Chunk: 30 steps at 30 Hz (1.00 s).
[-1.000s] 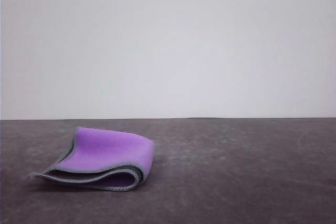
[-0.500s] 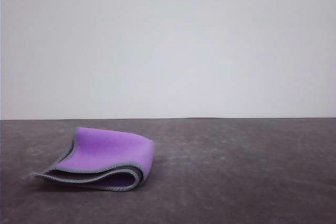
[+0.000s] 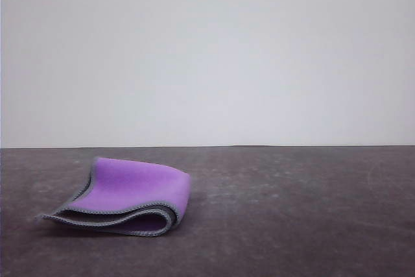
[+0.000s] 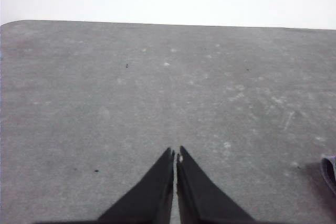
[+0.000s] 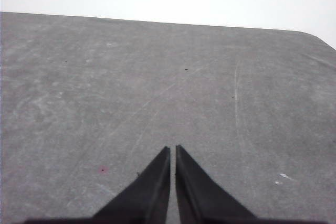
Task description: Fold clothes
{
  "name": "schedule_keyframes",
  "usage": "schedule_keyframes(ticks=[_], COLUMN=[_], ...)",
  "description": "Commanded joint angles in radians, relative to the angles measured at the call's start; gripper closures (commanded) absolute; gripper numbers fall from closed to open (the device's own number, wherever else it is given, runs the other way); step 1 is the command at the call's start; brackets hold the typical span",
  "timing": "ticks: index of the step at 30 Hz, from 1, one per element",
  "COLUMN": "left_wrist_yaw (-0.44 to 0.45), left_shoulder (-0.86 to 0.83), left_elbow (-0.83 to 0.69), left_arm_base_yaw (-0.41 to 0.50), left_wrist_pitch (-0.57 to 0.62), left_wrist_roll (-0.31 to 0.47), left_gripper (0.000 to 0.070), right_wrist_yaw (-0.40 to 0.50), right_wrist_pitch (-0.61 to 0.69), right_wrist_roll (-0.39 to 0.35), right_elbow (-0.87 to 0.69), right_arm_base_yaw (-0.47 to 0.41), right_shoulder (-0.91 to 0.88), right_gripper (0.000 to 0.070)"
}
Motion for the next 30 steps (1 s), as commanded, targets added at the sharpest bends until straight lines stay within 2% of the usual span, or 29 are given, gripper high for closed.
schedule_keyframes(ticks=[1,30], left_wrist_yaw=[-0.004,-0.004], left_shoulder=[-0.001,-0.001], left_elbow=[-0.019,-0.019], left_arm_base_yaw=[0.001,0.001], left_wrist_pitch=[-0.007,-0.007], left_wrist_roll=[0.01,0.01], left_gripper=[0.07,0.07], right_wrist_yaw=[0.003,0.003], right_wrist_pitch=[0.008,0.008], right_wrist_roll=[-0.003,-0.003], right_elbow=[-0.003,-0.003], right_arm_base_yaw=[0.0,0.0], right_shoulder=[-0.001,-0.001], right_gripper=[0.0685,0.0685])
